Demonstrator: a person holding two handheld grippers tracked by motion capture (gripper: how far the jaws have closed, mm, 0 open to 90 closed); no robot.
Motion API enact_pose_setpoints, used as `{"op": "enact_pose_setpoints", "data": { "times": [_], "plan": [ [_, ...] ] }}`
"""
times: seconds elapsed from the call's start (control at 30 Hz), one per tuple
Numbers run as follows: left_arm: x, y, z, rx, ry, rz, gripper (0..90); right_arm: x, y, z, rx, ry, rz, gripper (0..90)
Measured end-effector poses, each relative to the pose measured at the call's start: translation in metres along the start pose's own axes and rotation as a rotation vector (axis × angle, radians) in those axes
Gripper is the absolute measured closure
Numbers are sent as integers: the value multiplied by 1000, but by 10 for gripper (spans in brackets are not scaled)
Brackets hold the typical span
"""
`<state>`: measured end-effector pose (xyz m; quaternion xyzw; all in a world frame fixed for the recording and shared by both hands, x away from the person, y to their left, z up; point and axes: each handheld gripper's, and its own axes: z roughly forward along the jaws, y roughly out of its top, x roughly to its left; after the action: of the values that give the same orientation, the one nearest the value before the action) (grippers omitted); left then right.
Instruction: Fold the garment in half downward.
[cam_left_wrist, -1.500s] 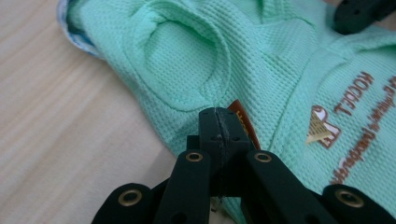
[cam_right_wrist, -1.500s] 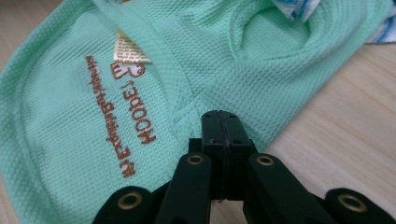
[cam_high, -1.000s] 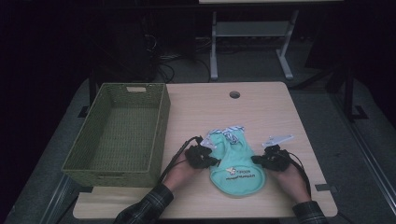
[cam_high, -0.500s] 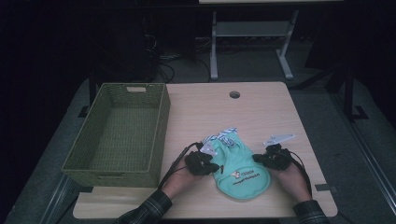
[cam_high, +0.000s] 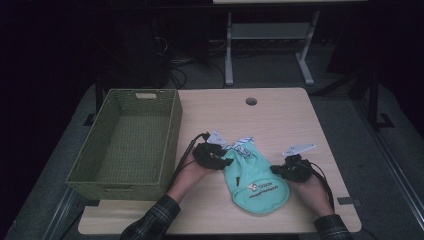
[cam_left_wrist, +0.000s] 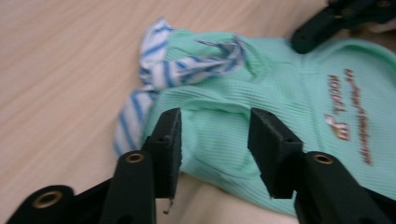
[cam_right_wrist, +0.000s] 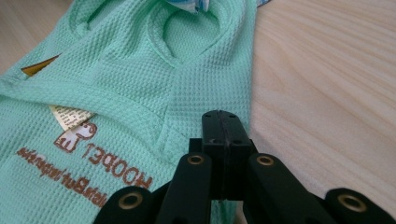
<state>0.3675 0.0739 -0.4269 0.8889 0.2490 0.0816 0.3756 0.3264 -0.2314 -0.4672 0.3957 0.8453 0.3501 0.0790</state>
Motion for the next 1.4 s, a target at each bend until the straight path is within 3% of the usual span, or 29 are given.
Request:
{"op": "enact_pose_setpoints", "data": {
  "times": [0.17,0.3,0.43,0.63,0.9,1.07,1.27,1.4],
  "plan": [
    [18,4,10,4,36,-24,477,0,0,0,-1,3,1,900],
    [25,2,17,10,40,-42,423,0,0,0,-1,1,1,900],
    [33,-6,28,46,16,-72,392,-1,0,0,-1,4,1,900],
    [35,-10,33,67,-1,-72,408,0,0,0,-1,2,2,900],
    [33,-12,36,87,-22,-62,534,0,0,0,0,0,1,900],
    [32,-13,36,78,-62,-88,734,1,0,0,1,-4,-5,899],
    [32,-13,36,76,-71,-101,763,7,7,-3,-1,-9,-18,899],
    [31,-13,36,74,-63,-104,767,19,20,-2,-42,36,-40,899]
  ]
}}
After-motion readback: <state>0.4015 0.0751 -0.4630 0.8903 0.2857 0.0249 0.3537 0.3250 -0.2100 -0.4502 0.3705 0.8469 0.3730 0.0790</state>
